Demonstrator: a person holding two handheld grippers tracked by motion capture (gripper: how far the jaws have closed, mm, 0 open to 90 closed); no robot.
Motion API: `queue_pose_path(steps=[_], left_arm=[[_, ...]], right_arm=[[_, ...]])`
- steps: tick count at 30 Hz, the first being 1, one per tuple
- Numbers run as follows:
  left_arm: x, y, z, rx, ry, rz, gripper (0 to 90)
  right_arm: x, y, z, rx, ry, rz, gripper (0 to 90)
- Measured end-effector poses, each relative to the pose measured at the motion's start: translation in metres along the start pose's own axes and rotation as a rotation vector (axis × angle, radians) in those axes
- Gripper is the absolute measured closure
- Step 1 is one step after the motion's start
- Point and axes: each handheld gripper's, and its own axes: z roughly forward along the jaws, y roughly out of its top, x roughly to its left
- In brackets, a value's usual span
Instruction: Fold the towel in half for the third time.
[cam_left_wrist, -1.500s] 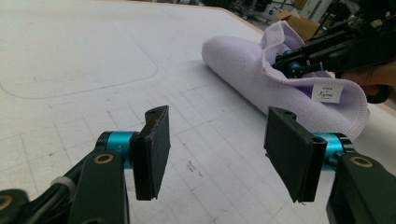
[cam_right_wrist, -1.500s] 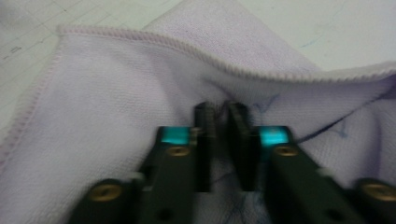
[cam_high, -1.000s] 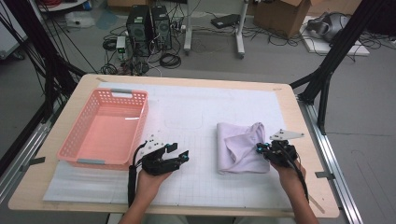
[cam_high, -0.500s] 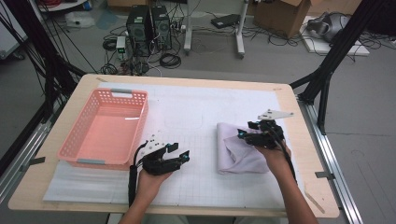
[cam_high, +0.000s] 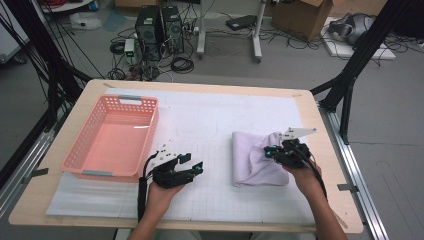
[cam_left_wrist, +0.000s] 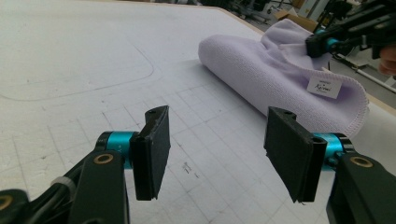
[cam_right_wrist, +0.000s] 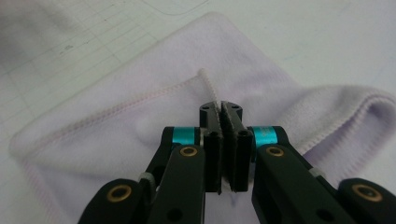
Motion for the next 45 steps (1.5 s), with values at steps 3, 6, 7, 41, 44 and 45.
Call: queue_pose_path(steps=[3, 6, 7, 41, 44, 45], left_arm=[[0.000, 0.000, 0.000, 0.003, 0.001, 0.000, 41.0], [0.000, 0.000, 0.000, 0.002, 0.002, 0.001, 41.0], [0.000, 0.000, 0.000, 0.001, 0.002, 0.000, 41.0], [-0.001, 0.000, 0.000, -0.002, 0.001, 0.003, 41.0], [-0.001, 0.000, 0.000, -0.003, 0.002, 0.000, 41.0], [-0.001, 0.000, 0.001, 0.000, 0.001, 0.002, 41.0]], right_arm=[[-0.003, -0.015, -0.016, -0.032, -0.004, 0.000, 86.9], [-0.009, -0.032, -0.028, -0.030, -0.020, 0.008, 86.4], [-0.011, -0.037, -0.031, -0.022, -0.018, 0.019, 85.1], [-0.006, -0.070, -0.036, 0.051, 0.047, 0.058, 67.2], [-0.007, -0.080, -0.049, 0.045, 0.018, 0.057, 61.3], [-0.008, -0.082, -0.053, 0.036, 0.015, 0.063, 61.2]])
